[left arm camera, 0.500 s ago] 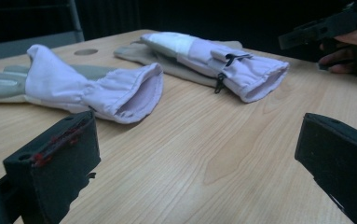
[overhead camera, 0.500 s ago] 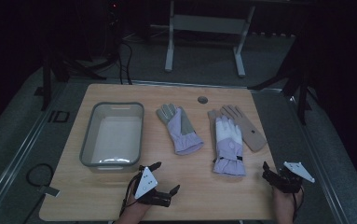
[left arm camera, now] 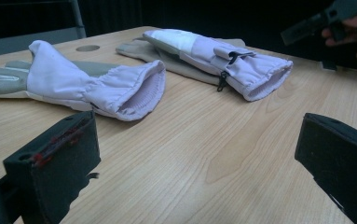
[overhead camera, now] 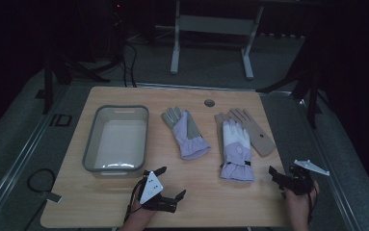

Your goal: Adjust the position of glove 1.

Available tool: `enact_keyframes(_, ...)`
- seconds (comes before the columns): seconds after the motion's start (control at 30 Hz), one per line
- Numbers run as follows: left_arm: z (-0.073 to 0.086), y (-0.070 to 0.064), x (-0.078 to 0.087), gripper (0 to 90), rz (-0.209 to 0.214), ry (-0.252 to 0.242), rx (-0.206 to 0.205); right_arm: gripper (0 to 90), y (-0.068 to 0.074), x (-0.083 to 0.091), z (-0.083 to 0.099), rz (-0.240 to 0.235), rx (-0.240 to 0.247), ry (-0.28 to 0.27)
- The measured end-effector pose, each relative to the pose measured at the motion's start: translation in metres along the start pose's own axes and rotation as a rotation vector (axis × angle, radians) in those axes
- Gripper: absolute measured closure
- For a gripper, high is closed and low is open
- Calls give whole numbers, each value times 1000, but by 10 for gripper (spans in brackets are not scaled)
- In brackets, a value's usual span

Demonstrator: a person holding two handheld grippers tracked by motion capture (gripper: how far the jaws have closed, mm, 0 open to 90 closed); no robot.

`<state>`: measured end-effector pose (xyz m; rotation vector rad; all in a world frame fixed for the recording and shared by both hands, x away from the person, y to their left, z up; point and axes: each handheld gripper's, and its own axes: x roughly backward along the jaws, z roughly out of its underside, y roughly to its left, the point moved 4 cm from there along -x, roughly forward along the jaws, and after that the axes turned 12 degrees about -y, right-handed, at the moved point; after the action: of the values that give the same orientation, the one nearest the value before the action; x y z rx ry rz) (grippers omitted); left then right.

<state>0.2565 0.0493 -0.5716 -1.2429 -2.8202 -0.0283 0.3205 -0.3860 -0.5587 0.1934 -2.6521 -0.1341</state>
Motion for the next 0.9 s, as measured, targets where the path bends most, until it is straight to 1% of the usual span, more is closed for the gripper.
enact_keyframes(0.03, 0, 0, 0, 0, 2, 2, 0, 137, 0, -1, -4, -23, -18, 15)
enact_keyframes(0.07, 0, 0, 0, 0, 1, 2, 1, 137, 0, -1, -8, -35, -36, 26)
enact_keyframes(0.1, 0, 0, 0, 0, 1, 2, 1, 137, 0, -1, -8, -35, -36, 26)
enact_keyframes(0.13, 0, 0, 0, 0, 4, 2, 2, 128, 0, -1, -18, -26, -43, 14)
enact_keyframes(0.17, 0, 0, 0, 0, 2, 1, 1, 120, 2, 1, -24, -26, -31, -1)
enact_keyframes(0.2, 0, 0, 0, 0, 2, -1, 1, 116, 4, 1, -31, -21, -10, -12)
enact_keyframes(0.27, 0, 0, 0, 0, 3, -1, 0, 112, 9, 2, -42, -20, 11, -22)
enact_keyframes(0.3, 0, 0, 0, 0, 3, -1, 0, 112, 11, 3, -47, -24, 8, -25)
enact_keyframes(0.33, 0, 0, 0, 0, 4, 0, 1, 109, 14, 3, -53, -38, 21, -30)
enact_keyframes(0.37, 0, 0, 0, 0, 6, 2, 1, 109, 16, 3, -57, -36, 28, -33)
enact_keyframes(0.4, 0, 0, 0, 0, 5, 0, 3, 109, 20, 3, -63, -44, 40, -42)
enact_keyframes(0.43, 0, 0, 0, 0, 5, 0, 3, 109, 20, 3, -63, -44, 40, -42)
enact_keyframes(0.47, 0, 1, 0, 0, 6, 0, 4, 109, 23, 3, -68, -59, 47, -48)
enact_keyframes(0.5, 0, 0, 0, 0, 6, 0, 4, 109, 32, 2, -78, -73, 62, -58)
enact_keyframes(0.53, 0, 1, 0, 0, 7, 0, 3, 109, 36, 2, -83, -86, 66, -63)
enact_keyframes(0.6, 0, 0, 0, 0, 6, -1, 4, 109, 44, 1, -92, -98, 85, -69)
enact_keyframes(0.67, 0, 1, 1, 0, 3, -3, 6, 131, 52, 0, -101, -106, 96, -81)
enact_keyframes(0.7, 0, 1, 1, 0, 4, -5, 7, 128, 57, -1, -106, -122, 106, -83)
enact_keyframes(0.73, 0, 1, 1, 0, 4, -5, 7, 128, 57, -1, -106, -122, 106, -83)
enact_keyframes(0.77, 0, 1, 1, 0, 3, -10, 11, 134, 65, -3, -113, -128, 127, -92)
enact_keyframes(0.8, 0, 1, 1, 0, 3, -10, 11, 134, 65, -3, -113, -128, 127, -92)
enact_keyframes(0.87, 0, 2, 1, 0, 3, -9, 13, 137, 72, -5, -119, -145, 137, -93)
enact_keyframes(0.9, 0, 2, 1, 0, 4, -9, 18, 144, 80, -8, -124, -169, 153, -90)
